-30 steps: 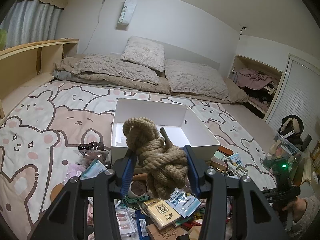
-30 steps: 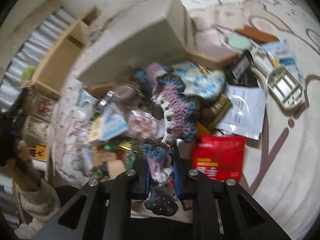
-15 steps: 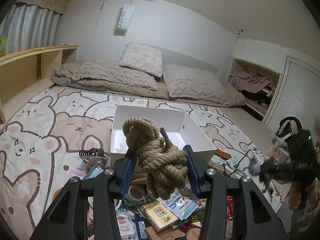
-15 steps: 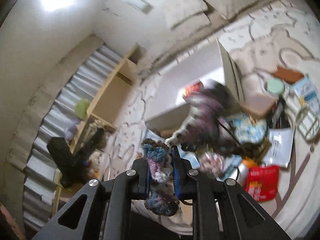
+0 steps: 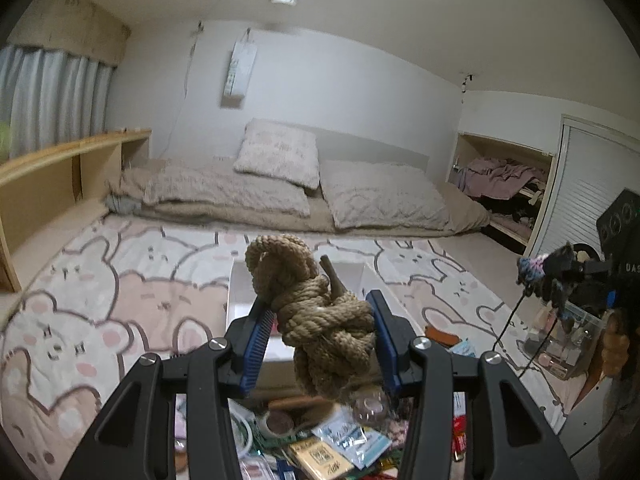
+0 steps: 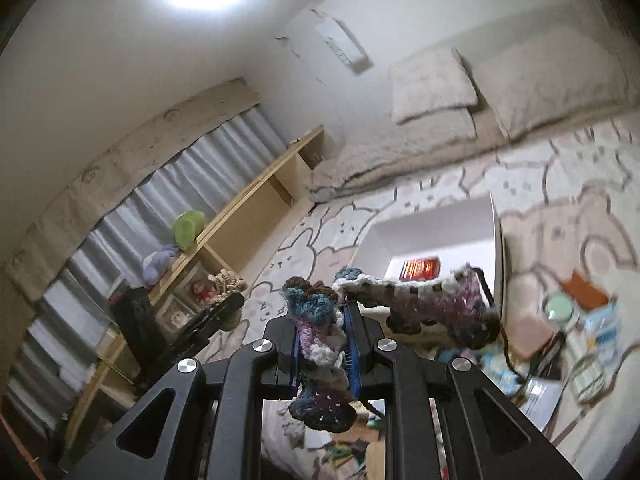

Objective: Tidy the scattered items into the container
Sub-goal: 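Lift the rope with the left gripper while the right gripper raises the crocheted strip, then carry the rope and crocheted strip over the white box with both grippers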

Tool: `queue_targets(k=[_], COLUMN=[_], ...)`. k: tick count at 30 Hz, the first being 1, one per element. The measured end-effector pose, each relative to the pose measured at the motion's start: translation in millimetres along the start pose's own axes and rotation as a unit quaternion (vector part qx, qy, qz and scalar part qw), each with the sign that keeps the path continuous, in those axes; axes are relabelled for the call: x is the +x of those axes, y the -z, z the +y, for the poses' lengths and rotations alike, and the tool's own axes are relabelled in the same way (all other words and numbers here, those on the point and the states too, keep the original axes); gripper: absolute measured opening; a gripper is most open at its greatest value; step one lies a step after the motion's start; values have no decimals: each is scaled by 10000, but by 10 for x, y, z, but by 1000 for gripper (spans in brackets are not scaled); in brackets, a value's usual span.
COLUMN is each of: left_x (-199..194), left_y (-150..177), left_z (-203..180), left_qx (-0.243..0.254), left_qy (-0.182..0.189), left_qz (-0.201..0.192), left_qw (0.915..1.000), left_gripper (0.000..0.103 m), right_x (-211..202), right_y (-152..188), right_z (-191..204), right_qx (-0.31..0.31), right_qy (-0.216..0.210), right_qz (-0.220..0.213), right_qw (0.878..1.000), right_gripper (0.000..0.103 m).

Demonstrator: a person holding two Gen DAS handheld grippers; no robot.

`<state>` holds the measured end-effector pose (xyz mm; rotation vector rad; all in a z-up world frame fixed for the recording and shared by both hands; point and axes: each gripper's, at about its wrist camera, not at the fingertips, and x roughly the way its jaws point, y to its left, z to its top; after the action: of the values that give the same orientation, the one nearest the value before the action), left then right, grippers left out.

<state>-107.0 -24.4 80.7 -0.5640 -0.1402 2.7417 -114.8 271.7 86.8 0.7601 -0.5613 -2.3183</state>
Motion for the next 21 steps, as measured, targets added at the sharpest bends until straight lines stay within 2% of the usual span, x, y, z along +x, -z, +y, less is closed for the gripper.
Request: queue_targets(k=[7, 13, 16, 21], left_x=[39, 307, 561, 985], left_y=[-296, -423, -419, -313], left_z=[-80, -61, -22, 110], left_qx=[144, 200, 348, 327], left_qy=[54, -5, -224, -341], left_qz=[-248, -207, -6, 384], left_qw=[9996, 9996, 9991, 9981], left_gripper=[47, 47, 47, 47], right_x=[50, 194, 283, 489], right_y=[-369, -699, -827, -996], right_z=[311, 512, 555, 498], right_qx=[-530, -885, -1050, -1122], right_qy=[57, 104, 124, 218], right_qz=[-131, -251, -328, -373], right_qw=[9985, 9957, 9939, 9927], right_gripper=[19, 19, 19, 19])
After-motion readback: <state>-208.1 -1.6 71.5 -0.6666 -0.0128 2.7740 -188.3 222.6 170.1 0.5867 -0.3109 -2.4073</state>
